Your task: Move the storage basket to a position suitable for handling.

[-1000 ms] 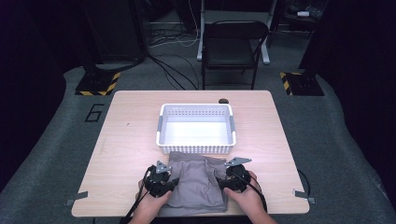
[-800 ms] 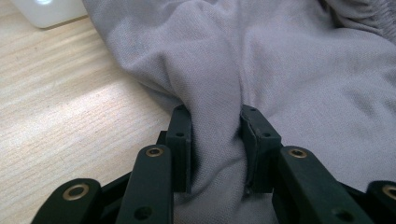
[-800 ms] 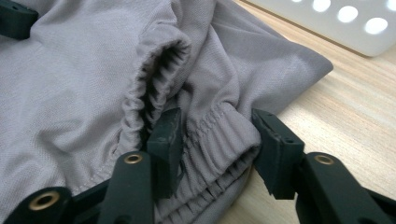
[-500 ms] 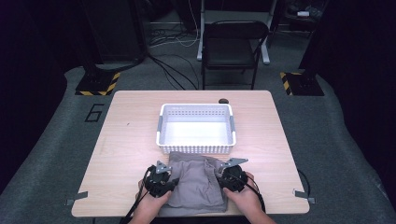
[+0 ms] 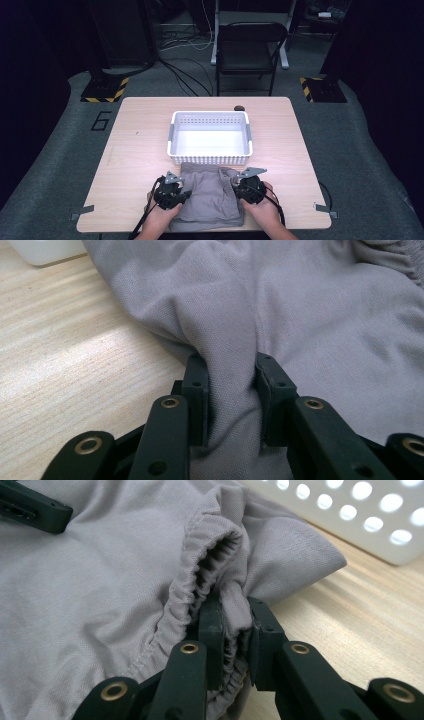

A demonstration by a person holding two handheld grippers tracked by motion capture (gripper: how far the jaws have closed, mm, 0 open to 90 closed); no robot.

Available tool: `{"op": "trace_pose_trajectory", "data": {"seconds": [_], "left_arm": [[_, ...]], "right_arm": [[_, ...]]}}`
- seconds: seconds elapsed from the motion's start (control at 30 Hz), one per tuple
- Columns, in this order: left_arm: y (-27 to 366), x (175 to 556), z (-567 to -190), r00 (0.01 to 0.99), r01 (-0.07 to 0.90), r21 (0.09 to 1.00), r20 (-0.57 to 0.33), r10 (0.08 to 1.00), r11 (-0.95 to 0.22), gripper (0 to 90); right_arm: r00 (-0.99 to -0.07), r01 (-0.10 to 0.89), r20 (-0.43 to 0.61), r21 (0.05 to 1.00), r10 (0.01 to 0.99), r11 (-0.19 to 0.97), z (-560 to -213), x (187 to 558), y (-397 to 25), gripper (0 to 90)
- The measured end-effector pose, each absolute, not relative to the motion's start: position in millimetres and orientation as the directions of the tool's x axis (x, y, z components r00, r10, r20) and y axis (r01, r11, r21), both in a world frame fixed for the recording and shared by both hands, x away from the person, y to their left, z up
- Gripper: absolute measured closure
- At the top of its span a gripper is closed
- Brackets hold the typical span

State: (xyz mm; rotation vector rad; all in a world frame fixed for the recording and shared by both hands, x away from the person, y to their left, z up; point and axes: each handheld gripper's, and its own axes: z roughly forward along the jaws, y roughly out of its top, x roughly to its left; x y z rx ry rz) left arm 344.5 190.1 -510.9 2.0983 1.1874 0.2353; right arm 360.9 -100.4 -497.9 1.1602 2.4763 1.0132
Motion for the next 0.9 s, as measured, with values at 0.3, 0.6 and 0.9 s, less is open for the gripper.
{"op": "trace_pose_trajectory", "data": {"seconds": [0.3,0.6,0.9], "left_arm": [[185.3,339.5,-498.9,0.597,0.648,0.664,-0.14,0.79,-0.373,75.2],[190.6,335.0,-481.0,0.591,0.642,0.694,-0.176,0.787,-0.326,75.8],[198.4,326.4,-457.3,0.602,0.612,0.731,-0.182,0.777,-0.303,75.9]], "right_arm": [[-0.667,0.576,0.079,0.685,0.741,0.446,-489.3,359.6,-106.1,79.1],[-0.667,0.586,0.124,0.696,0.735,0.414,-477.0,358.9,-111.6,79.0],[-0.678,0.569,0.138,0.721,0.722,0.395,-458.7,351.1,-114.1,79.0]]}}
